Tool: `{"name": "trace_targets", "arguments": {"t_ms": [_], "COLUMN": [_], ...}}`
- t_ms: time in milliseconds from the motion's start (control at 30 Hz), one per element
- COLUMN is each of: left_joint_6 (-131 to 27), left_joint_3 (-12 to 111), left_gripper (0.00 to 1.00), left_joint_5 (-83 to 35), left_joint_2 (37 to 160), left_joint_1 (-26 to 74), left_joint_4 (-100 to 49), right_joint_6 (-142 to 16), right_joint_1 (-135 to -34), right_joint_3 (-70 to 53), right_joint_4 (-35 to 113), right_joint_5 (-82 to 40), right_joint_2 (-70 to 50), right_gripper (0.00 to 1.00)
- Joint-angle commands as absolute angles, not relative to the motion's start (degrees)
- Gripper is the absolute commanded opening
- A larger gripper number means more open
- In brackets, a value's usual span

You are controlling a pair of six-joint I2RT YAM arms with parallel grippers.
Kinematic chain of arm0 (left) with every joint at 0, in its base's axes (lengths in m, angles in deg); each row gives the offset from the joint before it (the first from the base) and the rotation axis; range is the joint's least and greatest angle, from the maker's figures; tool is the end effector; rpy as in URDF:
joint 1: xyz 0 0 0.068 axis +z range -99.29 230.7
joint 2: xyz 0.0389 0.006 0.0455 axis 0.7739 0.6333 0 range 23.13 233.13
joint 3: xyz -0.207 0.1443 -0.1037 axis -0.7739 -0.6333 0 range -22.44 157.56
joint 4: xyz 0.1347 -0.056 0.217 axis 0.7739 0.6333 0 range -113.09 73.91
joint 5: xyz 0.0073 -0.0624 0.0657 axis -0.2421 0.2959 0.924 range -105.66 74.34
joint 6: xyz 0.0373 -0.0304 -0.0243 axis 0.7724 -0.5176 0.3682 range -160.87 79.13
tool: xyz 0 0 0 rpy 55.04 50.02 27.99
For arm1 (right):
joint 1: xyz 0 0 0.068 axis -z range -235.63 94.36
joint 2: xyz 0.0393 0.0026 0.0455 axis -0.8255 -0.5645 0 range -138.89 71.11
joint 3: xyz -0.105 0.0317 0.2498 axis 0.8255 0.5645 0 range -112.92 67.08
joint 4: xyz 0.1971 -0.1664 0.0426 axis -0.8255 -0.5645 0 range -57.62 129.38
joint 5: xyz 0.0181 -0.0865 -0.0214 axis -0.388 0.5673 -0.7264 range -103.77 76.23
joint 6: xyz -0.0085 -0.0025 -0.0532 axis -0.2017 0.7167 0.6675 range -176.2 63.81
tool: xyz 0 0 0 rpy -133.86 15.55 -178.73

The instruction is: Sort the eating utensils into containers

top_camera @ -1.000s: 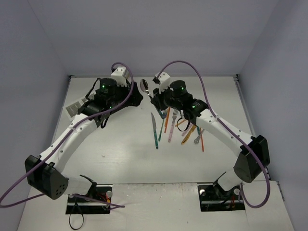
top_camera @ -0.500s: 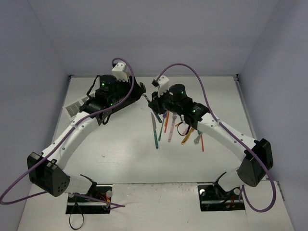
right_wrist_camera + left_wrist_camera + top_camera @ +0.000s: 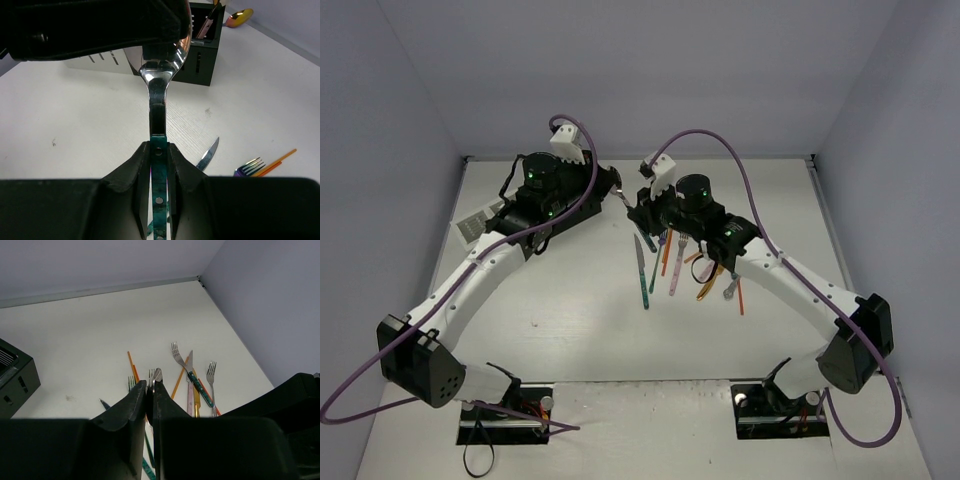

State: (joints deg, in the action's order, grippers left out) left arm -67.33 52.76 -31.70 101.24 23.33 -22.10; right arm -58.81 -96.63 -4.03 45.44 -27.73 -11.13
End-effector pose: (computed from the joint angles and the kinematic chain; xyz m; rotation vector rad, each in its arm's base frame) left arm 0.2808 -0.1565 0.4120 0.2384 1.7062 -0.9370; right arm 0.2543 0.2325 0.3771 -0.7411 1.5478 0.7734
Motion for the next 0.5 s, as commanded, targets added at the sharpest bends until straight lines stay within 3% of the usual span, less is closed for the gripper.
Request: {"name": "trace_targets", "arguments": {"t_ms": [0,100,200,400,467], "left_joint_6": [-67.3,-64.6,-60.5,-50.4,-47.4], "left_joint_3": [53.8,53.4,54.0,57.9,60.1], "left_gripper": [0.0,0.0,0.0,0.0,0.0], "left_joint_5": [-31.8,-29.9,-28.1,-24.8,-23.5], "left_joint_2": [100.5,99.8,99.4,100.5,101.6], "left_joint_1": [22.8,22.9,23.3,28.0,30.5], "left_joint_4": [-28.7,-29.1,-29.2,-27.2,-27.2], "right_joint_6": [-59.3,-59.4,-59.6,-60.1,-60.3], "right_joint_1": [-97.2,-97.2,-97.1,-95.3,-94.0], "right_joint_3": [-5.2,-5.0,-4.6,-2.0,-0.8], "right_joint_4": [51.2,51.1,51.1,50.1,49.4], "right_joint_5": [-28.2,-27.3,-25.8,-23.1,-22.3], "right_joint_2": [-9.1,-9.0,-8.5,-3.9,-1.1], "right_gripper": [0.12,0.4,0.62,0.91,0.96]}}
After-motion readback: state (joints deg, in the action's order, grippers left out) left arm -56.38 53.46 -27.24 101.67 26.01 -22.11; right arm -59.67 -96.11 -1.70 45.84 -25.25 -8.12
